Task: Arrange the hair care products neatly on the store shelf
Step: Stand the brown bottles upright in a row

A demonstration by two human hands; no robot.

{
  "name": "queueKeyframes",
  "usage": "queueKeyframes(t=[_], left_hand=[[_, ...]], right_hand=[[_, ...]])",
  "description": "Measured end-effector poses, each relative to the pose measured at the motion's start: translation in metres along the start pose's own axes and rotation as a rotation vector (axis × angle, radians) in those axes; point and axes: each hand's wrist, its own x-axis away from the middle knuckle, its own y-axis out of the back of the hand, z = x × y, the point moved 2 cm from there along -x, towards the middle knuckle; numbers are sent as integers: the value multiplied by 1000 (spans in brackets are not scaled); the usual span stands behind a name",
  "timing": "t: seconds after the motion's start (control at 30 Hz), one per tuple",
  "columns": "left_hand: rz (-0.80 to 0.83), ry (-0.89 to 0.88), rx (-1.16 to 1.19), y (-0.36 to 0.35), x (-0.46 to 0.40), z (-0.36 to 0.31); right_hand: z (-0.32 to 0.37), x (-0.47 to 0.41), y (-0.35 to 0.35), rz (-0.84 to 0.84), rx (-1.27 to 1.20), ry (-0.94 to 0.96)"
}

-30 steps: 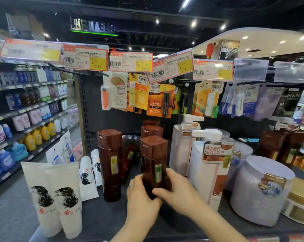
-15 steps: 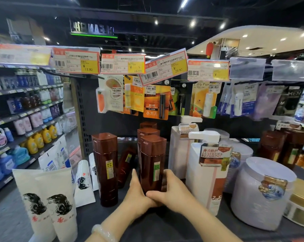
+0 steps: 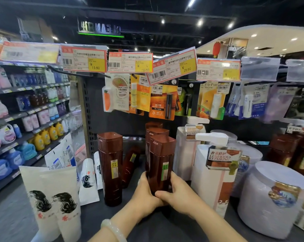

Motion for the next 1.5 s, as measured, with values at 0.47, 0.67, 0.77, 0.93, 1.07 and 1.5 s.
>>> queueKeyframes(t=[0.47, 0.67, 0.77, 0.93, 1.07, 1.5], left_hand=[[-14, 36, -79, 2, 17, -8], [-669, -363, -164, 20, 88, -22], [-929, -317, -98, 37, 93, -21], [-759, -35, -155, 55, 62, -8], [-703, 33, -218, 63, 48, 4], [-790, 79, -171, 59, 65, 2]], right_hand=[[10, 19, 10, -9, 192, -65], [34, 60, 7, 70, 416, -9], [35, 56, -14, 114, 325, 72], [35, 35, -52, 98, 140, 132], [45, 15, -69, 21, -35, 91], [45, -83, -106, -288, -83, -269]])
